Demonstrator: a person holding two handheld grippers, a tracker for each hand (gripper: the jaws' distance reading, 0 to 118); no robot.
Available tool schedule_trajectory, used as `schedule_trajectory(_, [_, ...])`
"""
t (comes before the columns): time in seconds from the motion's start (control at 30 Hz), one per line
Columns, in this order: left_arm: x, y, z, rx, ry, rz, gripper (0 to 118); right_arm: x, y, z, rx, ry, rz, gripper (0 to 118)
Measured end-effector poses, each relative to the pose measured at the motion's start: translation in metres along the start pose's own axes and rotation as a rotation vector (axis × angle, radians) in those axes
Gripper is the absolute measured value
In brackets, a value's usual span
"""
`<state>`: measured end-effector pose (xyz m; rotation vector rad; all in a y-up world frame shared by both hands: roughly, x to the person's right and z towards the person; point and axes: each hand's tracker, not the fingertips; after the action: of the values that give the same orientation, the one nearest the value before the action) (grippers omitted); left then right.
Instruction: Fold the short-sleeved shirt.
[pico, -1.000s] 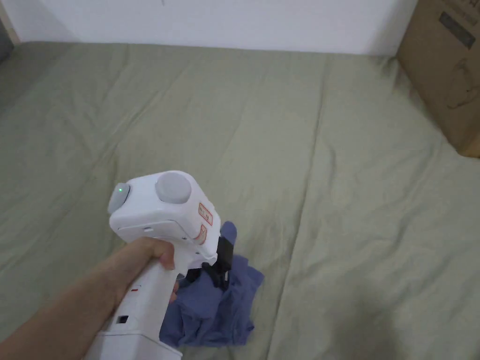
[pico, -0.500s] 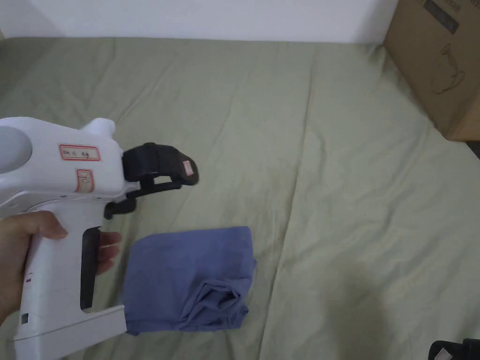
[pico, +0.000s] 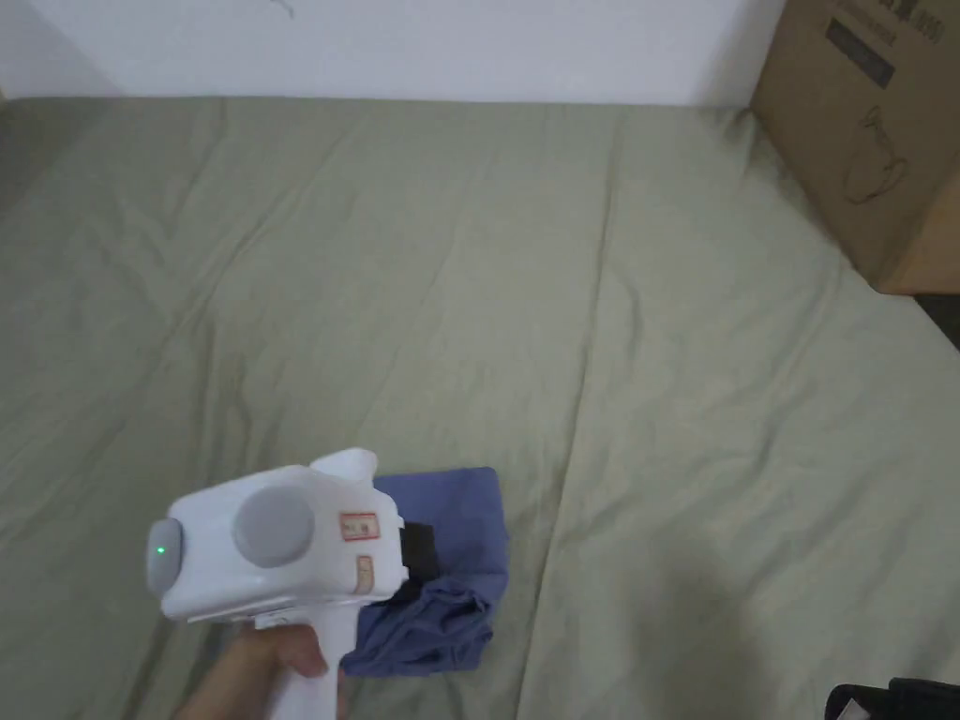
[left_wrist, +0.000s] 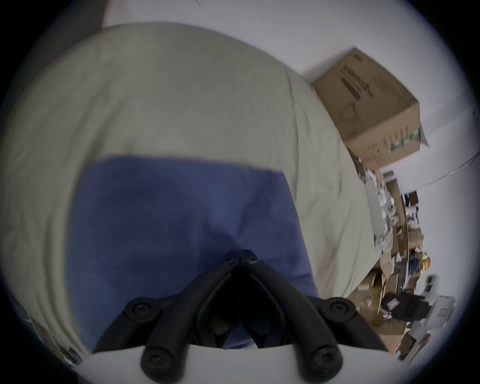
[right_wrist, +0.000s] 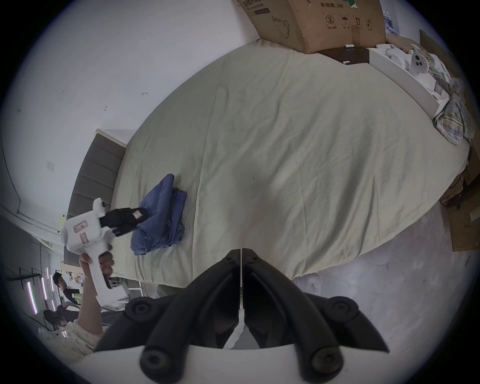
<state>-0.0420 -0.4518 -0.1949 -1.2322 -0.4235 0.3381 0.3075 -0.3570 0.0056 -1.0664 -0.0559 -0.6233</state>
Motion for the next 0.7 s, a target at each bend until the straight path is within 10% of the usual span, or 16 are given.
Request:
schedule_trajectory(0.43, [0.041,-0.035,-0.013,-0.142,-0.19,-0.085,1,-0.011,0.009,0.006,0.016,-0.025,0.029,0])
schedule_trajectory(0.7, [-0.057,-0.023,0.082,0.035,-0.354,0.103,2,-0.102,0.05,-0.061,-0.045,0.241,0.176,0])
